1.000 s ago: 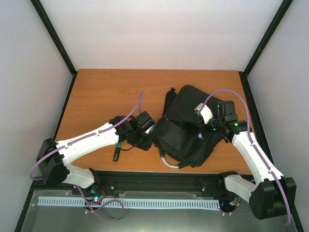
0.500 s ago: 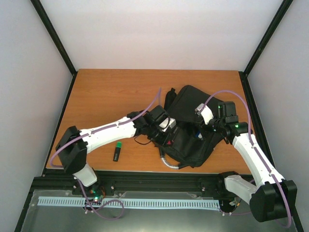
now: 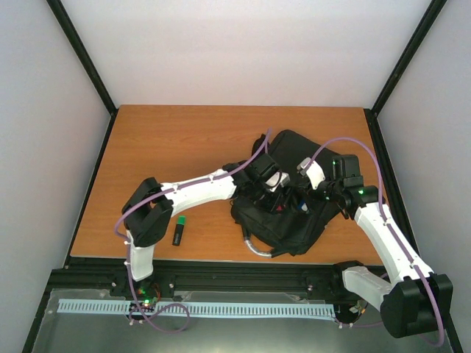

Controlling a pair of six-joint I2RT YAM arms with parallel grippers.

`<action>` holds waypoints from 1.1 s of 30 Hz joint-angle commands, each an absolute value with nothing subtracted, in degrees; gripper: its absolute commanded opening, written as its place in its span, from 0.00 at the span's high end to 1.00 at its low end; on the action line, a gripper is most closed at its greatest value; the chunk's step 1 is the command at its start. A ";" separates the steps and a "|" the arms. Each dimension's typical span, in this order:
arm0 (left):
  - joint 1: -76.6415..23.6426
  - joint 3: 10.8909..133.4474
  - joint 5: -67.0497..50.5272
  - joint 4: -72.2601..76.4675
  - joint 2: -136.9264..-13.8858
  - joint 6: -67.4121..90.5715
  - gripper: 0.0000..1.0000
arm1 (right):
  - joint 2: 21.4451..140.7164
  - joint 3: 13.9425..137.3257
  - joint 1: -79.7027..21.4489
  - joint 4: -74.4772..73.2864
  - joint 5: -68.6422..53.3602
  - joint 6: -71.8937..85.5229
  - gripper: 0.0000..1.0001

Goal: Pack the student bag
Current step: Place the stationery in the student bag.

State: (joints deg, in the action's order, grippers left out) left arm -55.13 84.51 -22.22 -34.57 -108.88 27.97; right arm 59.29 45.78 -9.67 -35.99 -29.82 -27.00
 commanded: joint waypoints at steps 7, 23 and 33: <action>-56.14 88.91 -17.50 -34.41 -110.34 25.90 0.63 | 58.97 46.07 -9.84 -33.38 -34.52 -27.29 0.96; -61.87 74.59 -13.50 -26.58 -97.48 30.52 0.82 | 59.62 46.33 -9.84 -33.74 -35.23 -27.67 0.96; -64.77 70.14 -16.65 -12.33 -102.04 36.07 0.99 | 59.59 46.33 -9.84 -33.99 -35.32 -27.83 0.96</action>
